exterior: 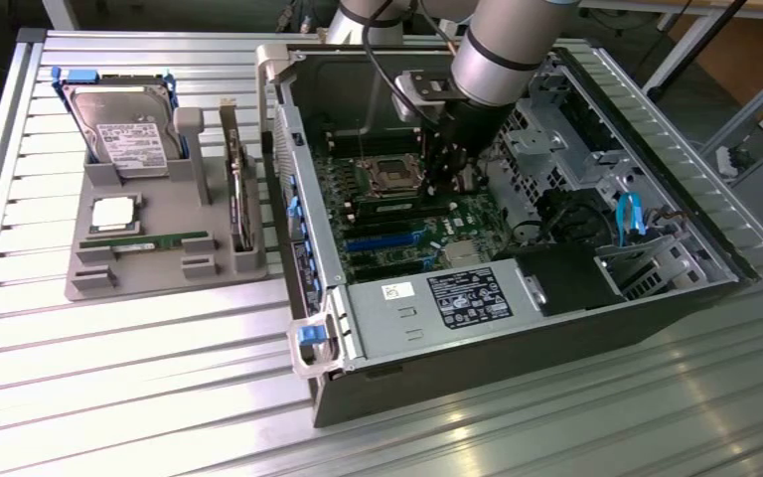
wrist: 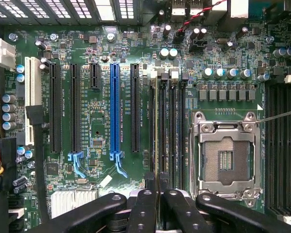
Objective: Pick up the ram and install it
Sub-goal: 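Insert the ram into the slot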
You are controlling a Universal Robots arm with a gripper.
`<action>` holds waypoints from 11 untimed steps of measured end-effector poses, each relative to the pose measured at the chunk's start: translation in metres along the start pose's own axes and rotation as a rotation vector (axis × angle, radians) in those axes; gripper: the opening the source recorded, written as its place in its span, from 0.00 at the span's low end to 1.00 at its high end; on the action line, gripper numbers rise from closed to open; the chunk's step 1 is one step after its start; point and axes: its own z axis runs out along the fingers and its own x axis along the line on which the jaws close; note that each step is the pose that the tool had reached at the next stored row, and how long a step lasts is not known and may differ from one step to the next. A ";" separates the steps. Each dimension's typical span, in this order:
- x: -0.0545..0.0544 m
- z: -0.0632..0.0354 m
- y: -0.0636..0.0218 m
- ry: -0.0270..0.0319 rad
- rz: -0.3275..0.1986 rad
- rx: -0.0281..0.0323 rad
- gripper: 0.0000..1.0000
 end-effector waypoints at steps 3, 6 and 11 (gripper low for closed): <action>0.000 0.0004 0.0000 0.0001 0.000 0.0000 0.11; 0.000 0.0004 -0.0003 0.0000 0.000 0.0000 0.11; 0.000 0.0011 -0.0006 0.0001 0.000 0.0000 0.11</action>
